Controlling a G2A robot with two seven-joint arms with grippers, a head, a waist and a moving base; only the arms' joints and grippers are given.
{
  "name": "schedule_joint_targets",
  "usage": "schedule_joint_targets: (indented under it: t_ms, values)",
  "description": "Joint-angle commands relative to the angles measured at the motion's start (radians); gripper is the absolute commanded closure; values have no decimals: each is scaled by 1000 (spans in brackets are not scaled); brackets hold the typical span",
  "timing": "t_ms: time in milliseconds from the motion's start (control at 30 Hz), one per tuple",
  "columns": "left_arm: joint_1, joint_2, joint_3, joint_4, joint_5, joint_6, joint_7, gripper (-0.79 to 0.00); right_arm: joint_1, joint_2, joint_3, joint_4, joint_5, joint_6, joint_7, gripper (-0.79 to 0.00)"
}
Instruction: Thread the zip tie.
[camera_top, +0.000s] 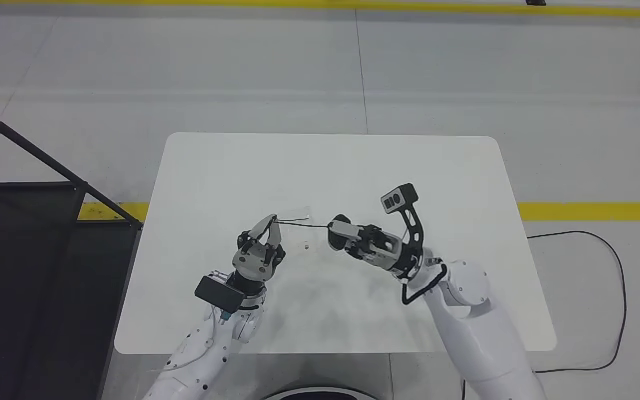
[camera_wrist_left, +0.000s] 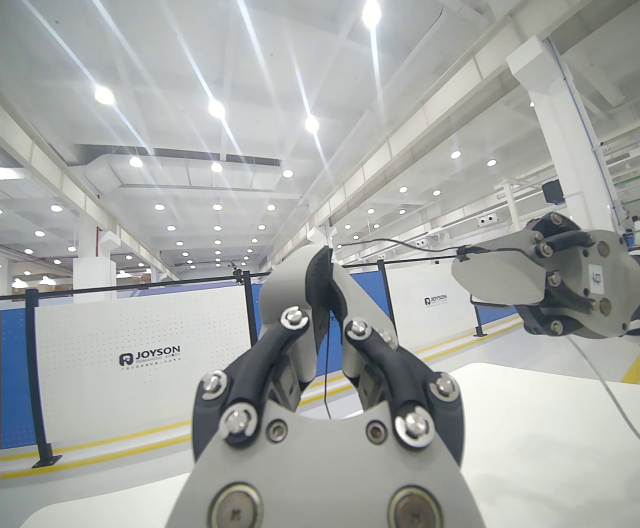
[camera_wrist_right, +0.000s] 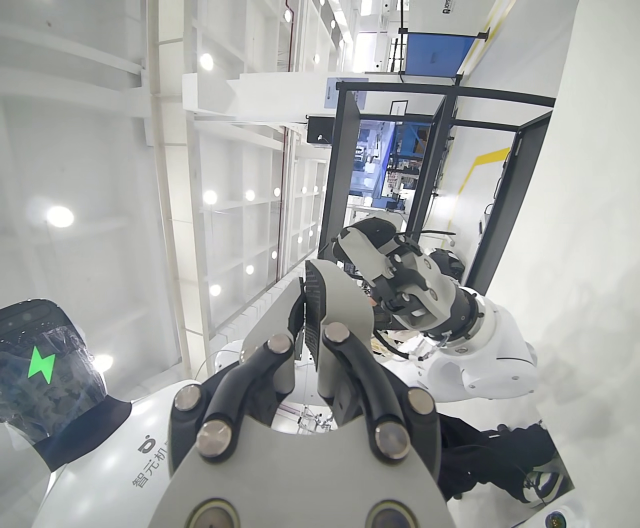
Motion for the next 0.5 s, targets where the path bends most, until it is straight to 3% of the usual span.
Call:
schedule_joint_targets:
  t_ms: [0, 467]
  values:
    - [0, 0, 0, 0, 0, 0, 0, 0, 0, 0, 0, 1, 1, -1, 2, 0]
    - [0, 0, 0, 0, 0, 0, 0, 0, 14, 0, -8, 18, 7, 10, -6, 0]
